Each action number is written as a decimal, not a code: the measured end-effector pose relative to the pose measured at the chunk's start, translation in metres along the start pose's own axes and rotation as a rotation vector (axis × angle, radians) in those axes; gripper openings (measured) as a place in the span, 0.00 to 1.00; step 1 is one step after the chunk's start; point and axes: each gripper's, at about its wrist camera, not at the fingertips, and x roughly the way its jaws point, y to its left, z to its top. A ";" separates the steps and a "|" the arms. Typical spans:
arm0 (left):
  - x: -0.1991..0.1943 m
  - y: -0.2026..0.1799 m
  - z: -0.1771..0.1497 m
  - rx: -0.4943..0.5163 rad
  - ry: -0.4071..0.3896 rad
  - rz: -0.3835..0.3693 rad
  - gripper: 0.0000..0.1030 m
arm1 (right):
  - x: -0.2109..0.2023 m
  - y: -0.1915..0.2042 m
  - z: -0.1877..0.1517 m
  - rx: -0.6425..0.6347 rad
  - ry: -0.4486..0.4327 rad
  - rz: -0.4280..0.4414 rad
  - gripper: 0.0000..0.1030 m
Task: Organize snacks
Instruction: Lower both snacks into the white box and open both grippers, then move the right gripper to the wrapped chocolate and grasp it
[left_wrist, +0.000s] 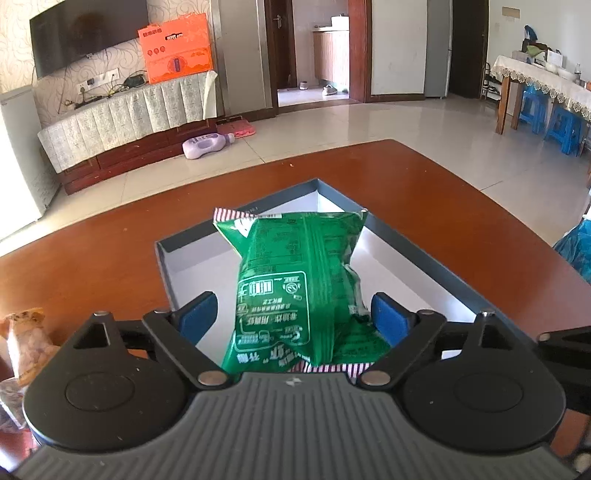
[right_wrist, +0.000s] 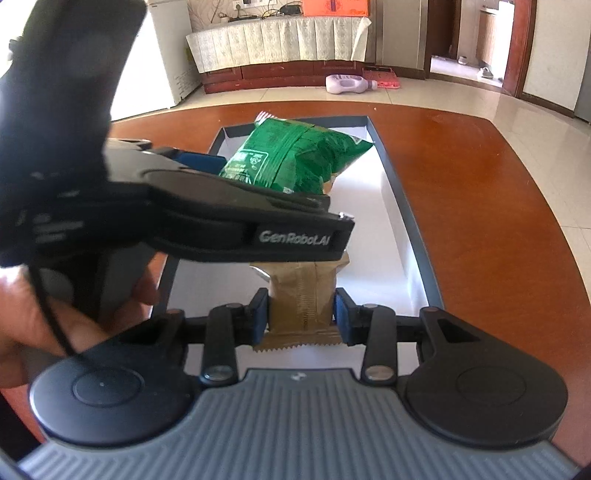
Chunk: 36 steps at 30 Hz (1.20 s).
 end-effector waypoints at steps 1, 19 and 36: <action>-0.006 0.001 0.001 -0.001 -0.007 0.001 0.90 | 0.001 0.000 0.002 0.006 0.003 0.003 0.42; -0.193 0.091 -0.107 -0.070 -0.094 0.147 0.90 | -0.042 -0.007 -0.035 -0.059 -0.154 0.034 0.64; -0.196 0.160 -0.136 -0.165 -0.046 0.160 0.90 | -0.038 0.126 -0.032 -0.469 -0.080 0.178 0.60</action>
